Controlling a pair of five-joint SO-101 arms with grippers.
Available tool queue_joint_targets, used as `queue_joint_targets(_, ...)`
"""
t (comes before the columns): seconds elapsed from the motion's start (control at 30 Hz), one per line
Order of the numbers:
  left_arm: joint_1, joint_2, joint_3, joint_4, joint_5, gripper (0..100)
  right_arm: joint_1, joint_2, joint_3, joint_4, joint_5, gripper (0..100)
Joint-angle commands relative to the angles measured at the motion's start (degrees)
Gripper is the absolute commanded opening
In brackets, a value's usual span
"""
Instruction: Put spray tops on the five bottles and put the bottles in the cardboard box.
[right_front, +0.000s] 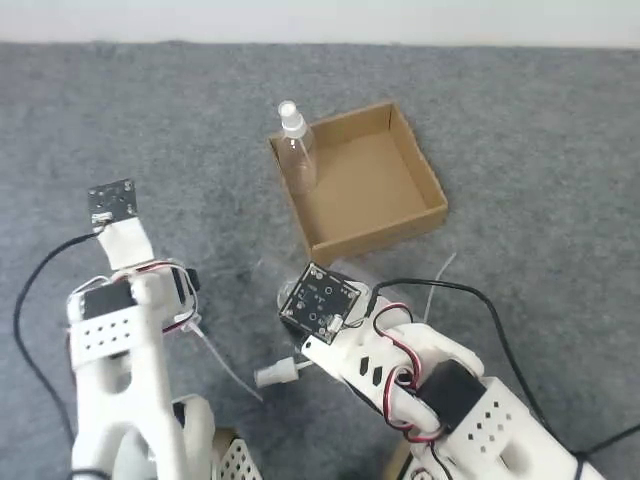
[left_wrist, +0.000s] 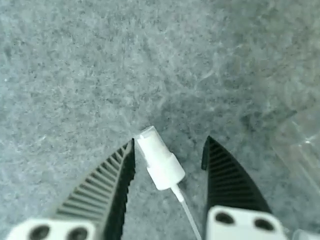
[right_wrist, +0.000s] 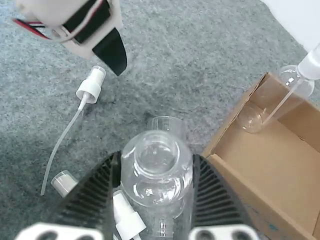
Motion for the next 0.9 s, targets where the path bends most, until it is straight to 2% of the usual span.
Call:
queue_joint_targets(0.0,0.26,6.86,-2.68,-5.36,0.97,21,0.84,-0.75,-4.22,0.57,0.79,2.0)
queue_joint_targets(0.17,0.00,11.52,-3.47,-7.12,0.97,21,0.84,-0.75,-4.22,0.57,0.79,2.0)
queue_joint_targets(0.5,-0.26,12.04,-3.74,-7.21,1.23,21,0.84,-0.75,-4.13,0.57,0.79,2.0)
queue_joint_targets(0.67,-5.45,11.96,-5.05,-7.03,4.31,21,0.84,-0.75,-4.13,0.57,0.79,2.0)
queue_joint_targets(0.87,-5.63,12.48,-4.88,-7.12,4.22,21,0.66,-0.75,-3.34,-0.31,0.79,2.0)
